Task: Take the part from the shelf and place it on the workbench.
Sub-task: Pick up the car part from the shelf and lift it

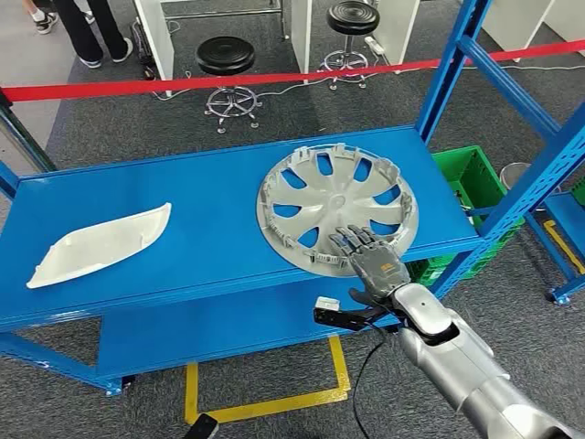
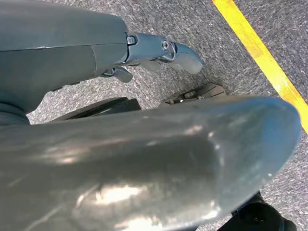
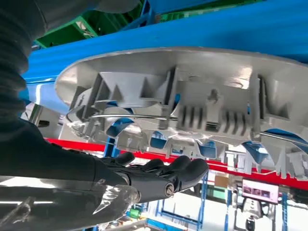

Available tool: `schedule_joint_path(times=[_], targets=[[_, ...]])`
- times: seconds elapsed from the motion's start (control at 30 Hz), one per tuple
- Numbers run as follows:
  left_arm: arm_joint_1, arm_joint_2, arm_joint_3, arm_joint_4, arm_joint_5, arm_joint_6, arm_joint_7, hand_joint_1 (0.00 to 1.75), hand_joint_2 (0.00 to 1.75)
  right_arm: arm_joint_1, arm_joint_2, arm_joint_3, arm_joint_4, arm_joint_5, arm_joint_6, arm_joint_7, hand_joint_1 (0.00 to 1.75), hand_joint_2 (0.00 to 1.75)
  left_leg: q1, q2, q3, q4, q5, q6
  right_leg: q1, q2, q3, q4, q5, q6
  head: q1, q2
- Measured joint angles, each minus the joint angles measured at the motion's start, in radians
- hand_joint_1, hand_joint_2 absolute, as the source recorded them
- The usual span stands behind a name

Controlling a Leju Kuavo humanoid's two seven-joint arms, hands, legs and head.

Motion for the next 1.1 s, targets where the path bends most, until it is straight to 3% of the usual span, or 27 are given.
schedule_joint_path(times=[0.57,1.1], targets=[[0.000,0.001,-0.008,0.000,-0.007,0.000,0.000,0.00,0.00,-0.031,0.027,-0.001,0.096,-0.009,-0.008,-0.006,0.00,1.75,0.000,0.000,0.000,0.000,0.000,0.000,0.000,0.000,0.000,0.000,0.000,0.000,0.000,0.000],[0.000,0.006,-0.008,0.000,-0.009,0.000,0.003,0.00,0.00,-0.059,0.051,0.000,0.174,0.025,-0.013,0.039,0.00,1.75,0.000,0.000,0.000,0.000,0.000,-0.001,0.000,0.000,0.000,0.000,0.000,-0.001,0.000,0.000]])
